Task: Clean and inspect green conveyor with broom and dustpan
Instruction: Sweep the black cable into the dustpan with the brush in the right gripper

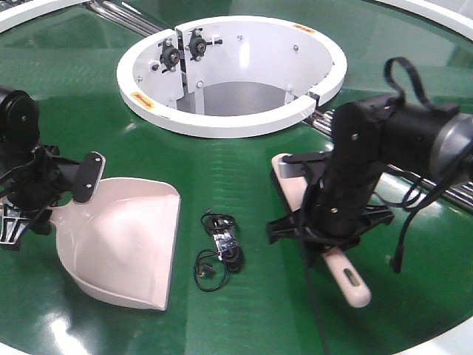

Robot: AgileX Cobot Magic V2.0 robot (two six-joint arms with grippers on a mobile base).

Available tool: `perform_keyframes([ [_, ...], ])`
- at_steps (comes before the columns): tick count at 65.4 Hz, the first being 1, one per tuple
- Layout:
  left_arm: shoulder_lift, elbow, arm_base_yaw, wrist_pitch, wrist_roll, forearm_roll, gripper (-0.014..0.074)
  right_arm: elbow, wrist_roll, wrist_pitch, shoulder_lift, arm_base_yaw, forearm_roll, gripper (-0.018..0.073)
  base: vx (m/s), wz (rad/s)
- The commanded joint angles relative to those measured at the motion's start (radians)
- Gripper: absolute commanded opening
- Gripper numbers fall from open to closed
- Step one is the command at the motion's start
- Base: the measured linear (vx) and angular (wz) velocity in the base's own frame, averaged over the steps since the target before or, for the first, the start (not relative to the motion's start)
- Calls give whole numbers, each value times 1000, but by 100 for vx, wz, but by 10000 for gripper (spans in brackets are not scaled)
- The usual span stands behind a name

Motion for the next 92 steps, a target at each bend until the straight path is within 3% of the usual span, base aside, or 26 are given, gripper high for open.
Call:
perform_keyframes([
  [1, -42, -29, -8, 3, 0, -16, -6, -27, 75, -9, -46, 45, -1, -4, 0, 0],
  [12, -42, -29, -8, 3, 0, -16, -6, -27, 173, 16, -35, 90, 8, -4, 0, 0],
  [21, -42, -29, -8, 3, 0, -16, -6, -27, 179, 87, 4, 96, 40, -4, 0, 0],
  [37, -42, -29, -8, 3, 0, -16, -6, -27, 238, 54, 71, 172, 30, -4, 0, 0],
  [67, -42, -29, -8, 4, 0, -16, -6, -36, 257, 18, 115, 170, 97, -1, 0, 0],
  [92, -42, -29, -8, 4, 0, -16, -6, -247, 232, 124, 243, 209, 157, -1, 0, 0],
])
